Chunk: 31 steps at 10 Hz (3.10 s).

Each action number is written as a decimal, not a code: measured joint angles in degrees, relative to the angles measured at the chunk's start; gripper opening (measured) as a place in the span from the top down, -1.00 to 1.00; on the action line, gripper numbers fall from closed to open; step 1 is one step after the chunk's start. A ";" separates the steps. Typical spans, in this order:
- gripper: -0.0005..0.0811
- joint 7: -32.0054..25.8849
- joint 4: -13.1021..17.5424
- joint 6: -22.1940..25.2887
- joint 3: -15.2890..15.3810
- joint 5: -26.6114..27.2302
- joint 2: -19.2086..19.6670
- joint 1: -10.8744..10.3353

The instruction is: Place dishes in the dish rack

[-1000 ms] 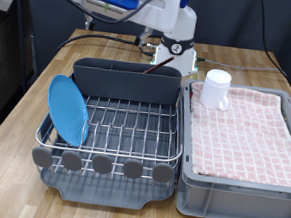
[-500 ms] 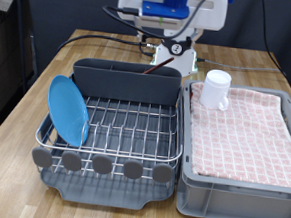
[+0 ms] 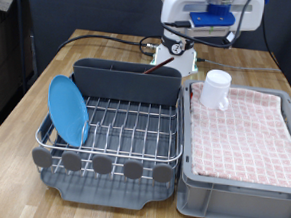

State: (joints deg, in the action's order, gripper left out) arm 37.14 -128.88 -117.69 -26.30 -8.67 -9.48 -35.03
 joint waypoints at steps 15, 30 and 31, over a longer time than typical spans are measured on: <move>-0.98 10.15 -0.98 5.49 9.09 2.74 3.51 -3.52; -0.98 5.71 -5.50 -1.15 7.80 4.24 13.88 -2.80; -0.98 5.09 -5.95 -1.89 7.55 4.49 13.94 -2.80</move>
State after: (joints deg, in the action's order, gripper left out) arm 42.23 -134.83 -119.59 -18.76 -4.18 4.45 -37.82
